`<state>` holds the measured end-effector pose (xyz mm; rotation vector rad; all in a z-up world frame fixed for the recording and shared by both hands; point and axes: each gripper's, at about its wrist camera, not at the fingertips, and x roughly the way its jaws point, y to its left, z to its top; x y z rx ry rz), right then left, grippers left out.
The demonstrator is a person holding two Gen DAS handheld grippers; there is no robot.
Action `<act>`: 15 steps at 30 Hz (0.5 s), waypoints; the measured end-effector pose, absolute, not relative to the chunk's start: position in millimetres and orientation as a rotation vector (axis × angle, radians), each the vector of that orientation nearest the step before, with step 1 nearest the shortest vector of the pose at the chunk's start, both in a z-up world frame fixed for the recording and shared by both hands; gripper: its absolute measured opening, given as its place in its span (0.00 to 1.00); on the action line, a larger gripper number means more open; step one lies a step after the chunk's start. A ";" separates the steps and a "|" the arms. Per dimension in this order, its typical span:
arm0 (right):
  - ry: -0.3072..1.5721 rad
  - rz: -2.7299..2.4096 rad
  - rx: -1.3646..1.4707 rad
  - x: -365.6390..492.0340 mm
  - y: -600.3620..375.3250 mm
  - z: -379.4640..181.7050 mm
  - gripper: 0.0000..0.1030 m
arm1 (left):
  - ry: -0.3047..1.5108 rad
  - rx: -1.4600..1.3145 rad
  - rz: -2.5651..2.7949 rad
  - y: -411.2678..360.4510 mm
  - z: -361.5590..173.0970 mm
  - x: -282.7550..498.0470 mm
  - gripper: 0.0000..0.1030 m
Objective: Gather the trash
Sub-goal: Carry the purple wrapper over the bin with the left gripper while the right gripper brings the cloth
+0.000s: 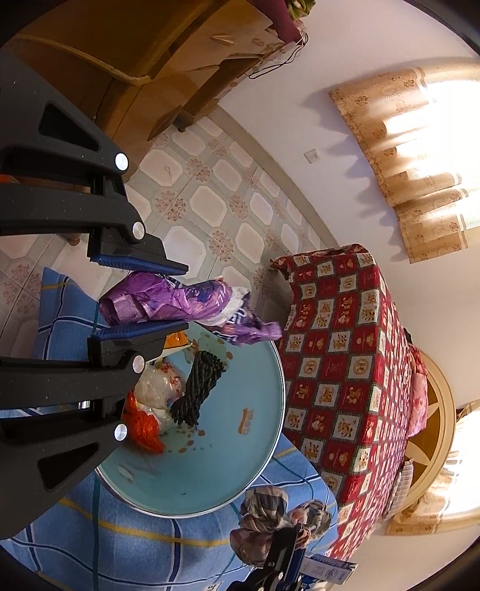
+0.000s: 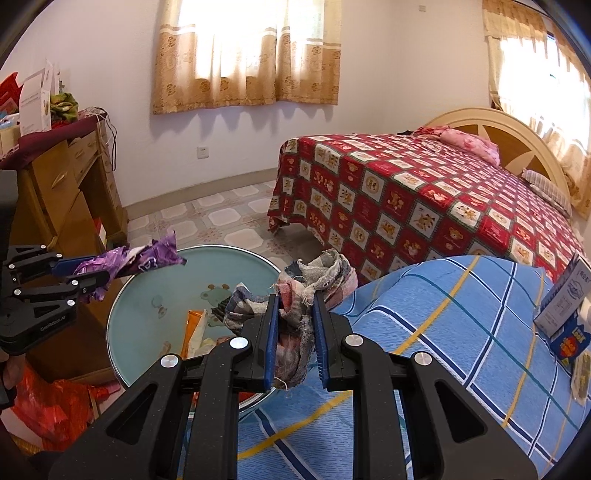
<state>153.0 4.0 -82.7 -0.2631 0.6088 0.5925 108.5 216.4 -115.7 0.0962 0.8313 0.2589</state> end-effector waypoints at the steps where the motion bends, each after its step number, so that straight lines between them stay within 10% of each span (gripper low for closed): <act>1: 0.609 0.592 -0.263 153.0 4.2 -82.5 0.18 | 0.831 0.097 0.256 216.2 -116.3 108.8 0.24; 15: 0.605 0.611 -0.272 148.6 14.1 -79.0 0.18 | 0.821 0.097 0.228 207.8 -115.1 106.1 0.24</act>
